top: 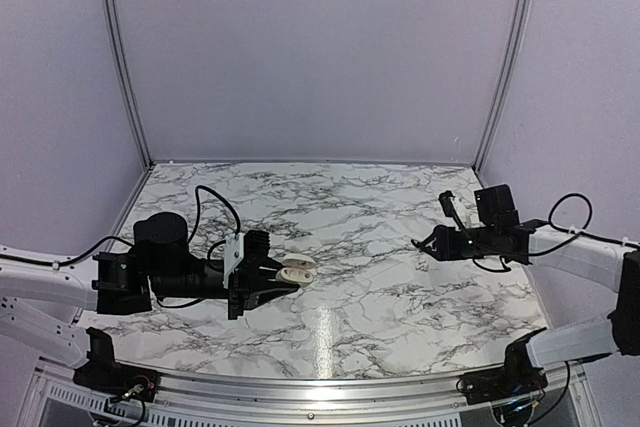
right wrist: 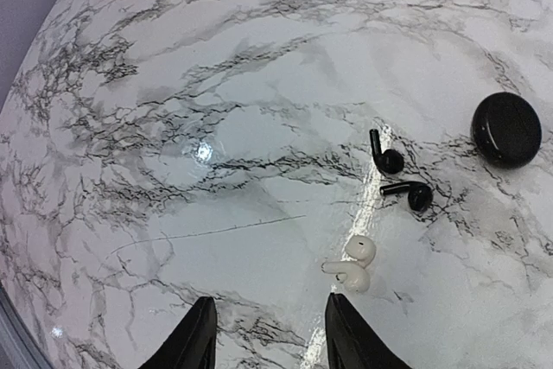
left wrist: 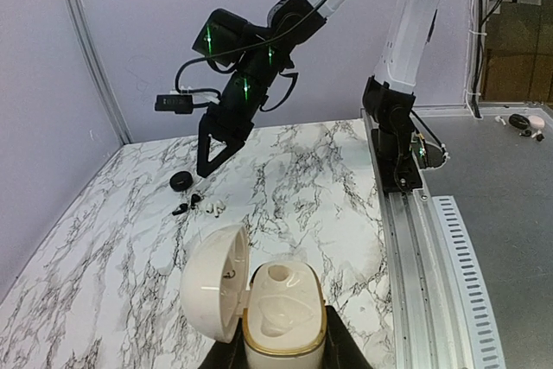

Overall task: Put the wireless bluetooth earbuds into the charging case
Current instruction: Pick up the left earbud from the center of the board.

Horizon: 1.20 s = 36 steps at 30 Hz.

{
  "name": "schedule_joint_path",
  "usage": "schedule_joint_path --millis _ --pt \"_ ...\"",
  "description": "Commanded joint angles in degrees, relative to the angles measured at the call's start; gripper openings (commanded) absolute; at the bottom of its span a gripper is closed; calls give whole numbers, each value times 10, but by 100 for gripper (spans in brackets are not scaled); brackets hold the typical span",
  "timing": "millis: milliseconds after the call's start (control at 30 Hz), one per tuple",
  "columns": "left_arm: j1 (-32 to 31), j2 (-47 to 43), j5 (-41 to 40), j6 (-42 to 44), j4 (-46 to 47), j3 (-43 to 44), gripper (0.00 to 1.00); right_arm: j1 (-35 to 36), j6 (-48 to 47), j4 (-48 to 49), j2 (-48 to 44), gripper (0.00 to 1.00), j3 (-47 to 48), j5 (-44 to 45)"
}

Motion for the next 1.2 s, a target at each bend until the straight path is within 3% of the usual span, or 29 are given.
schedule_joint_path --millis 0,400,1167 --pt "-1 -5 -9 1 -4 1 0 -6 -13 2 36 44 4 67" --pt "-1 3 -7 3 -4 6 0 -9 -5 59 83 42 -35 81" --pt "0 2 -13 5 -4 6 0 -9 -15 65 142 34 -7 72"
